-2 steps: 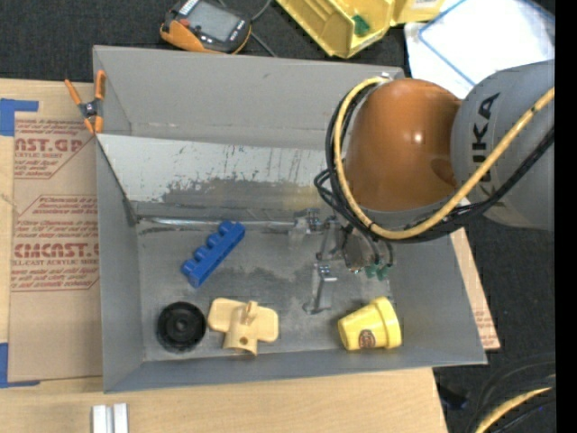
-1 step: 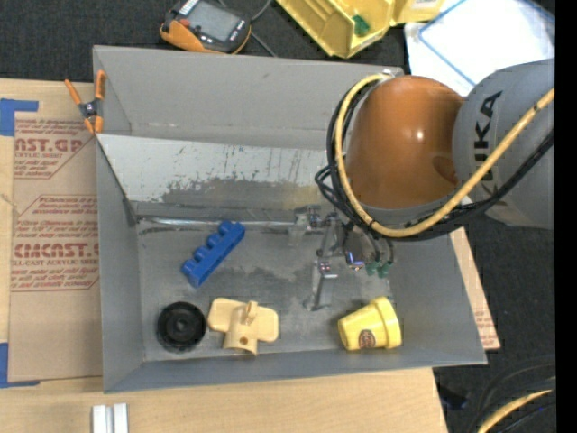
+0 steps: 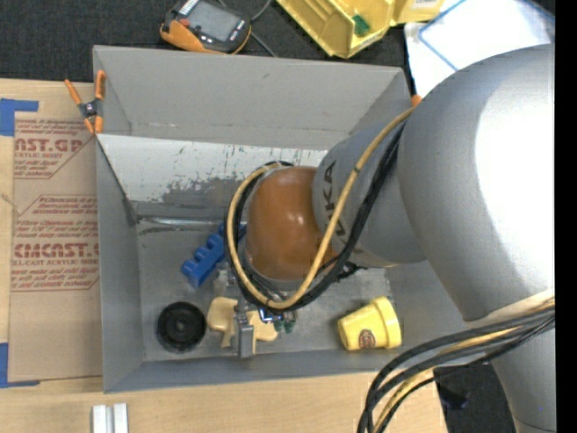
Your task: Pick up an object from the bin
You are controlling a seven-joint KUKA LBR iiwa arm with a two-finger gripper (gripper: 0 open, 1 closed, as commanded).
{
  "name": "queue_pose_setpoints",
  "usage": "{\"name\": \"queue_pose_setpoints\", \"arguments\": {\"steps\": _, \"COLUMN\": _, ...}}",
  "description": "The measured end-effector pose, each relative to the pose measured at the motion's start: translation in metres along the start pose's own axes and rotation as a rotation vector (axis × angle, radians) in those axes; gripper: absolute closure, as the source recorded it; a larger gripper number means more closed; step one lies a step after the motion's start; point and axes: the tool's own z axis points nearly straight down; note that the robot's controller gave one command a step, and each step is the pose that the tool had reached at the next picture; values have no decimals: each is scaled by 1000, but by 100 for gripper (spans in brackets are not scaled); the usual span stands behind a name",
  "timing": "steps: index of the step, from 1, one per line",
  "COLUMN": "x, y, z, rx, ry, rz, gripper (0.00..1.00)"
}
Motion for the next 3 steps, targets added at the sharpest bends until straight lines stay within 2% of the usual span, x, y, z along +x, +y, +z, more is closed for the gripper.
{"name": "queue_pose_setpoints", "arguments": {"steps": 1, "x": 11, "y": 5, "z": -83, "rx": 3, "ry": -13, "rz": -63, "gripper": 0}}
{"name": "queue_pose_setpoints", "arguments": {"steps": 2, "x": 15, "y": -32, "z": -22, "rx": 2, "ry": 9, "rz": 72, "gripper": 0}}
{"name": "queue_pose_setpoints", "arguments": {"steps": 3, "x": 10, "y": -6, "z": 7, "rx": -3, "ry": -20, "rz": 110, "gripper": 0}}
